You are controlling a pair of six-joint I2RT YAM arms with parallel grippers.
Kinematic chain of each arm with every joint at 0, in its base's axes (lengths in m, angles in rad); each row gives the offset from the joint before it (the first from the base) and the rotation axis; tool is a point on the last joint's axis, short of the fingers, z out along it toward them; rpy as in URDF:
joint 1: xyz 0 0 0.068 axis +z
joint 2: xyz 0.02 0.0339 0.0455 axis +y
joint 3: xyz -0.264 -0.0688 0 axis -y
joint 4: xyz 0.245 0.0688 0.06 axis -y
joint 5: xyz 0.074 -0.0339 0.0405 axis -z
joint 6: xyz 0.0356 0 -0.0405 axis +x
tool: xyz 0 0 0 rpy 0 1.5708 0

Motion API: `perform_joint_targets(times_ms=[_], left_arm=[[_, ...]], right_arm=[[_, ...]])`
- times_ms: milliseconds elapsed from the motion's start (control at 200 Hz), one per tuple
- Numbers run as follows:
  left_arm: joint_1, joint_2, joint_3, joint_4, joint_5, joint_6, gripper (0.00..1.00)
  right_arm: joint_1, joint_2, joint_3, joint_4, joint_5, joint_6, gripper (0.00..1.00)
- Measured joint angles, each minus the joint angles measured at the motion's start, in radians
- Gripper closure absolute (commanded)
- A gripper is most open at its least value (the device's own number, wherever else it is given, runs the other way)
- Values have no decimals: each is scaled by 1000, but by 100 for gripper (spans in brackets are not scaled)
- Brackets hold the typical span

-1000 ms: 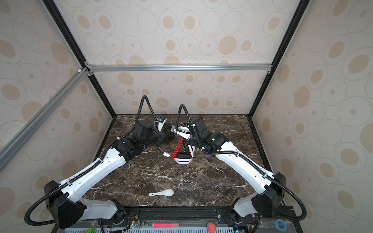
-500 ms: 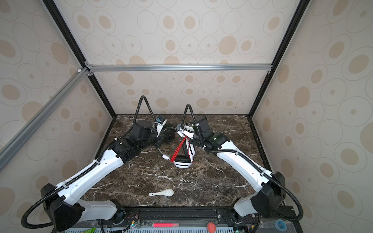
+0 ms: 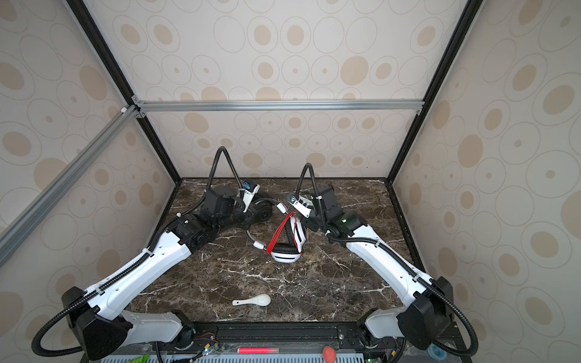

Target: Wrap the headphones

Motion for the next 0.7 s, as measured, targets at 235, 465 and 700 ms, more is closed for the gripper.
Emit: perform_joint_targets(times_ms=[235, 465, 700], left_arm=[[0, 12, 45, -16, 29, -22, 100], [0, 50, 106, -48, 42, -58, 100], [6, 63, 168, -86, 71, -75, 100]], right_arm=[[-47, -15, -50, 27, -47, 59, 59], [-103, -70, -114, 43, -126, 160, 51], [-125, -158, -207, 99, -218, 288, 42]])
